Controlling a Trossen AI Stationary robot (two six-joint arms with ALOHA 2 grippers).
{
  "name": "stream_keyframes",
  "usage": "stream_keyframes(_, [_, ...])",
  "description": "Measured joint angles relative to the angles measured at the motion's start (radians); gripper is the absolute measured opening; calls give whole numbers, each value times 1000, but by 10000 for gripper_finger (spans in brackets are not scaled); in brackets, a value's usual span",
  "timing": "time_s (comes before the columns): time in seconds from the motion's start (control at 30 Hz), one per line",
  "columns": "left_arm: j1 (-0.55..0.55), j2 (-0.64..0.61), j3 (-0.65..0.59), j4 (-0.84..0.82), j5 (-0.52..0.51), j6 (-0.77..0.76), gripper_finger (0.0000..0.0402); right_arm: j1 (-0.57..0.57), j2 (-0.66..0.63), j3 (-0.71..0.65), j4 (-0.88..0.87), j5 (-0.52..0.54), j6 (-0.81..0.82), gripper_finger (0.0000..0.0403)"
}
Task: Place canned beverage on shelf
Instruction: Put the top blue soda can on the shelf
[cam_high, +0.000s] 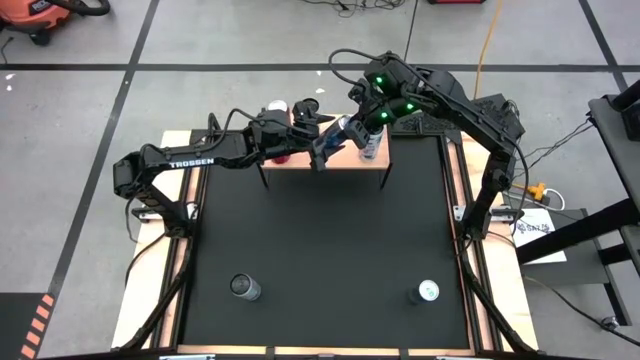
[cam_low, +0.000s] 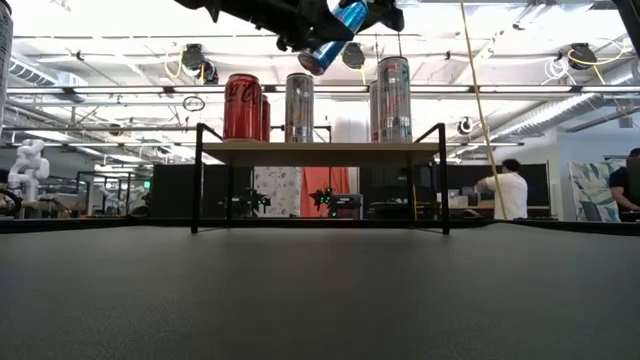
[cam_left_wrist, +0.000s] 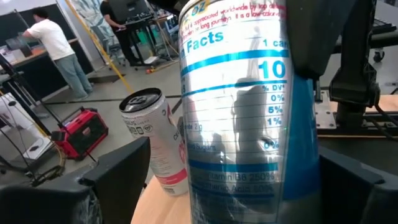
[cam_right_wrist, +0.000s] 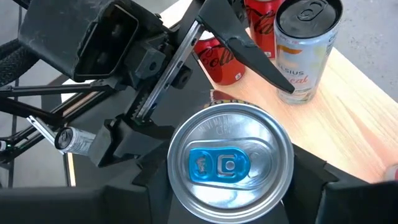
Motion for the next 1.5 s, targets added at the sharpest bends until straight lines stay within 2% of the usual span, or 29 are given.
stream_keyframes(1.03, [-5, -2, 0, 32, -1, -1, 369, -1, -3, 0, -3, 3, 2, 198])
stream_keyframes(1.5, [-6, -3, 0, 32, -34, 1, 369, -2, -3, 0, 7, 7, -1, 198])
